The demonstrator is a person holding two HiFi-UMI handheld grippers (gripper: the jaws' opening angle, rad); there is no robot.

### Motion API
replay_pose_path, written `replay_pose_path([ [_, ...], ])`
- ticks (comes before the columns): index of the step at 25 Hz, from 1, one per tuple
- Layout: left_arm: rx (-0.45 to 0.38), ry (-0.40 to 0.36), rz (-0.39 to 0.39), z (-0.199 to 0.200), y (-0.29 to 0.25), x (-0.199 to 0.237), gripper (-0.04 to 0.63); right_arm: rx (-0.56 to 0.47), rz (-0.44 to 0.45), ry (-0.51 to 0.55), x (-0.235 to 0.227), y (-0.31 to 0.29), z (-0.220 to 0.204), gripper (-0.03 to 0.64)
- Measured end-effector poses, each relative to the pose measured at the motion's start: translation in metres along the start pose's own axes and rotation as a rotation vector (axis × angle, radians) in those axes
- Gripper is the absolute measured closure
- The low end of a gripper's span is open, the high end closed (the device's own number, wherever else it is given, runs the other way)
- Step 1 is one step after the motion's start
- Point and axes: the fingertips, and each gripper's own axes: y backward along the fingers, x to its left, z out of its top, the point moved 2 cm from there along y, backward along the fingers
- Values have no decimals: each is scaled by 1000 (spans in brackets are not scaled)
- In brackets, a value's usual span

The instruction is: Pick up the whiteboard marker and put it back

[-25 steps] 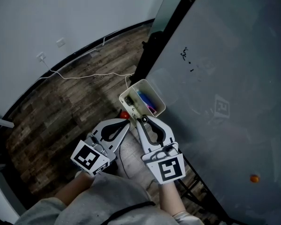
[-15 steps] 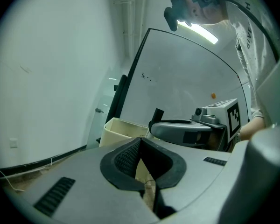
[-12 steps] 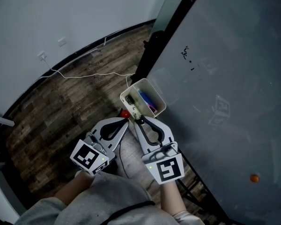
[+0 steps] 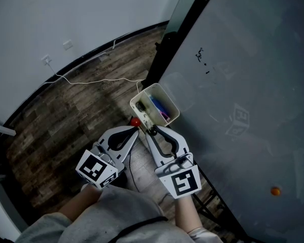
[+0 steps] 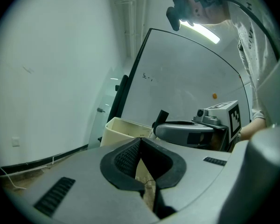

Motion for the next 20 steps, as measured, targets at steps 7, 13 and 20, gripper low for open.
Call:
replay_pose_path([
  [7, 4, 2, 3, -2, 0, 0, 580, 2, 0, -3, -1, 3, -4, 540],
  [13, 4, 6, 5, -3, 3, -2, 580, 6, -4, 2, 1, 5, -5, 540],
  [20, 3, 8, 16, -4, 7, -1, 580, 15, -7, 1, 1, 8, -10, 540],
])
